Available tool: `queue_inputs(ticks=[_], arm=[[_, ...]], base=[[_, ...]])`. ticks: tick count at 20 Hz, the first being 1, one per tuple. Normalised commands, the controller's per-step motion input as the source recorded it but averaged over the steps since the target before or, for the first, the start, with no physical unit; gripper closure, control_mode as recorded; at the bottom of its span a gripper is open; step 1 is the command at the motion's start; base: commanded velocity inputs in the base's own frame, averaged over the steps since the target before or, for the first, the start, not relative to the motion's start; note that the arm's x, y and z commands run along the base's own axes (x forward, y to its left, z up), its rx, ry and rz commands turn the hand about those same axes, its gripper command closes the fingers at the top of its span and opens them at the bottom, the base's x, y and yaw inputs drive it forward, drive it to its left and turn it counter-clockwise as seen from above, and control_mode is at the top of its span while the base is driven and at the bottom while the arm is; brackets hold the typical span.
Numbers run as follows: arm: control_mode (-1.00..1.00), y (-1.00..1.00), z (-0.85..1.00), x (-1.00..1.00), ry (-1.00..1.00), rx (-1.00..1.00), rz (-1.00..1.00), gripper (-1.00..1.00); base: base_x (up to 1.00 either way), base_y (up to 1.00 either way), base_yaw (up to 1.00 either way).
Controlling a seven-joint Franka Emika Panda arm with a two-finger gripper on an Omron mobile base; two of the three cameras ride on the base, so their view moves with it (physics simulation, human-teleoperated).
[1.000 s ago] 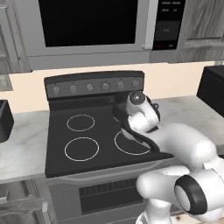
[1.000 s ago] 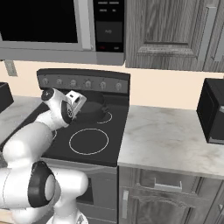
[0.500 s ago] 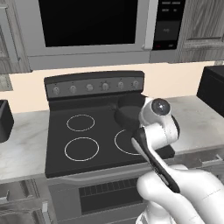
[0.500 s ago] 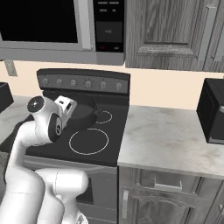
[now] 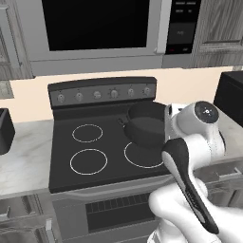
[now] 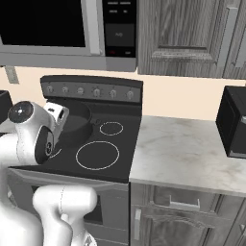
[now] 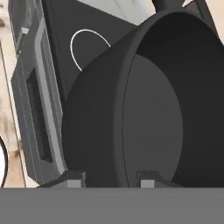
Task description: Move the pot and pan from the stove into the sink.
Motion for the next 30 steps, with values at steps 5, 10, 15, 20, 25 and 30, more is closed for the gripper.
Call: queue_inputs(ticks=[5, 10, 15, 20, 25, 30], arm=[[-1.0, 0.08, 0.59, -0.87, 0.0, -0.03, 0.17, 1.0], [-1.0, 0.0, 0.47, -0.97, -0.06, 0.0, 0.11, 1.0], [-1.0, -0.04, 0.18, -0.57, -0.14, 0.02, 0.03, 1.0], [-1.0, 0.0, 0.0, 0.0, 0.0, 0.0, 0.0, 1.0], [1.0, 0.0, 0.0, 0.0, 0.0, 0.0, 0.0, 1.0], [1.0, 0.0, 0.0, 0.0, 0.0, 0.0, 0.0, 1.0]], base=[[0.0, 0.0, 0.0], [0.0, 0.0, 0.0], [0.0, 0.0, 0.0], [0.0, 0.0, 0.0], [-0.02, 0.0, 0.0], [-0.55, 0.02, 0.04]])
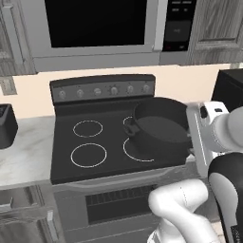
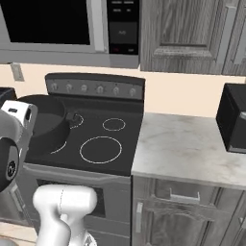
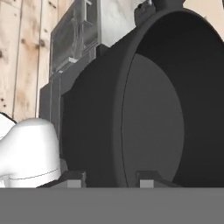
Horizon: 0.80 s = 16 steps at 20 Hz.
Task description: Move the pot and pan from the stove into the sink.
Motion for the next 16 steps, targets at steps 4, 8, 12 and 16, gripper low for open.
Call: queue_inputs(ticks=[4, 8, 12, 16], arm=[[1.0, 0.0, 0.0, 0.0, 0.0, 0.0, 0.0, 1.0], [1.0, 0.0, 0.0, 0.0, 0.0, 0.0, 0.0, 1.0], [1.0, 0.0, 0.0, 0.0, 0.0, 0.0, 0.0, 1.0], [1.0, 0.0, 0.0, 0.0, 0.0, 0.0, 0.0, 1.0]], base=[[-0.91, 0.0, 0.03], [-1.0, 0.0, 0.02], [-0.96, 0.0, 0.01], [-0.1, 0.0, 0.0]])
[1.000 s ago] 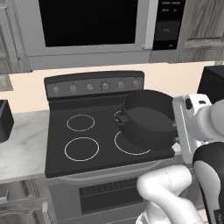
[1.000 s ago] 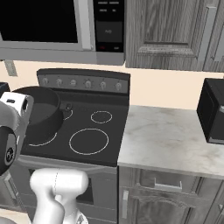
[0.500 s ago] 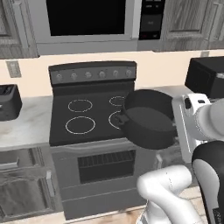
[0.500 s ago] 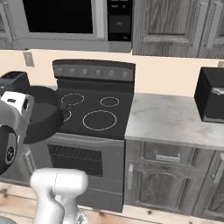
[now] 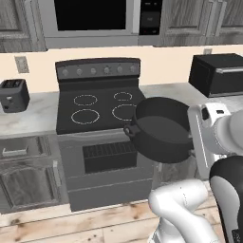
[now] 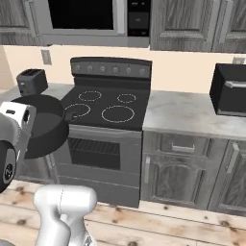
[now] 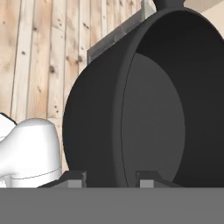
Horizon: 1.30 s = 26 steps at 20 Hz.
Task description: Move the pot and pan from the stove into the sink.
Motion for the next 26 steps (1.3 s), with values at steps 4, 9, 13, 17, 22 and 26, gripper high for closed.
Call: queue_inputs(ticks=[4, 9, 13, 17, 22, 26], arm=[[1.0, 0.0, 0.0, 0.0, 0.0, 0.0, 0.0, 1.0], [1.0, 0.0, 0.0, 0.0, 0.0, 0.0, 0.0, 1.0], [1.0, 0.0, 0.0, 0.0, 0.0, 0.0, 0.0, 1.0], [1.0, 0.0, 0.0, 0.0, 0.0, 0.0, 0.0, 1.0], [1.0, 0.0, 0.0, 0.0, 0.0, 0.0, 0.0, 1.0], [1.0, 0.0, 0.0, 0.0, 0.0, 0.0, 0.0, 1.0]], base=[[-0.09, -0.01, 0.28], [-0.12, 0.0, 0.48], [-0.11, 0.0, 0.5], [-0.14, 0.0, 0.49], [-0.14, 0.0, 0.49], [-0.14, 0.0, 0.49]])
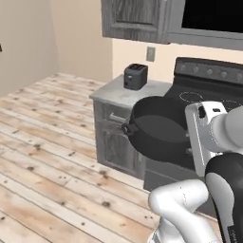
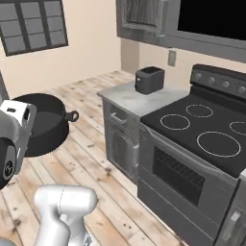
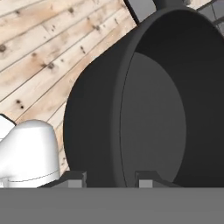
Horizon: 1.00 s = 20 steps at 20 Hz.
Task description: Move the pot and pan from the stove into the sink.
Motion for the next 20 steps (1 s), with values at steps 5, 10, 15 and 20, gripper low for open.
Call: queue_inputs(ticks=[5, 10, 15, 20], arm=[[1.0, 0.0, 0.0, 0.0, 0.0, 0.0, 0.0, 1.0], [1.0, 0.0, 0.0, 0.0, 0.0, 0.0, 0.0, 1.0], [1.0, 0.0, 0.0, 0.0, 0.0, 0.0, 0.0, 1.0], [1.0, 0.0, 0.0, 0.0, 0.0, 0.0, 0.0, 1.0]], base=[[-0.12, 0.0, 0.5], [-0.1, 0.0, 0.5], [-0.08, 0.0, 0.5], [-0.07, 0.0, 0.5]])
